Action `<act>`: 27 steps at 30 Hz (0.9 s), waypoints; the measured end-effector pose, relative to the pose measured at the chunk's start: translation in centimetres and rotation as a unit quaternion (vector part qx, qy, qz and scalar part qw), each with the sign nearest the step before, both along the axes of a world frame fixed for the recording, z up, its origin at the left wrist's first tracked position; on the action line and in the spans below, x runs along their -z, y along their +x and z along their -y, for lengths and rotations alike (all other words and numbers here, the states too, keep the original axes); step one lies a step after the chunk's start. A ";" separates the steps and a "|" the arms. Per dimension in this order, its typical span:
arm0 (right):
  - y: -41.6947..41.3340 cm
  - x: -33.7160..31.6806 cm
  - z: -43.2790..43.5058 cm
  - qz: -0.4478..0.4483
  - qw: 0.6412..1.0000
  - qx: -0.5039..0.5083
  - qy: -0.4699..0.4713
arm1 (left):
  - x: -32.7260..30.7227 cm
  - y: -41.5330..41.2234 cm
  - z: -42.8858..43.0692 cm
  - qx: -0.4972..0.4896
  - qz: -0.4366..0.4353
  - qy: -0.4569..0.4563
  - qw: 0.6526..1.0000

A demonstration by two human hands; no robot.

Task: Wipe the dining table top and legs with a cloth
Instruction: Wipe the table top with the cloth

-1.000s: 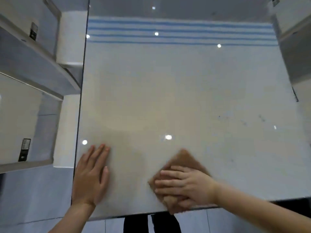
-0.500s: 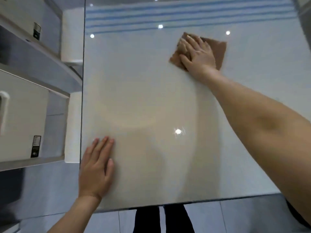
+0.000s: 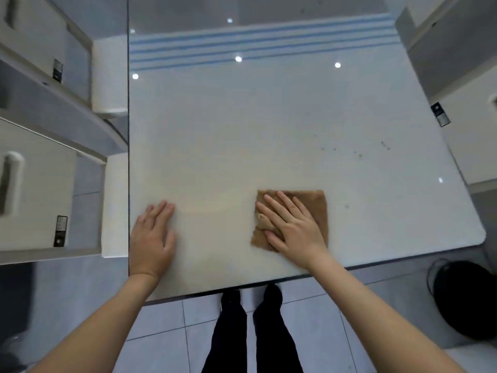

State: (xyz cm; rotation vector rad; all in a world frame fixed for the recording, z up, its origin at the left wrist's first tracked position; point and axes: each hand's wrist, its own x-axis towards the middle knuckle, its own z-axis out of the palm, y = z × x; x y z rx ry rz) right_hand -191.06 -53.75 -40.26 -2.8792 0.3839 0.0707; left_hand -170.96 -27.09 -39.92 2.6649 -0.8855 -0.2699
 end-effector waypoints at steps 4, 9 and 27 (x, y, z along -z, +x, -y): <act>0.0 0.3 0.1 0.016 1.000 0.004 0.004 | -3.2 0.4 4.9 -0.032 0.047 0.014 0.998; -0.1 0.6 0.2 0.029 1.000 0.002 0.000 | -2.9 -1.1 15.8 0.126 0.028 -0.040 0.991; -5.1 1.0 4.6 0.003 0.995 -0.096 -0.005 | 1.4 -0.8 27.7 0.185 0.012 0.010 0.983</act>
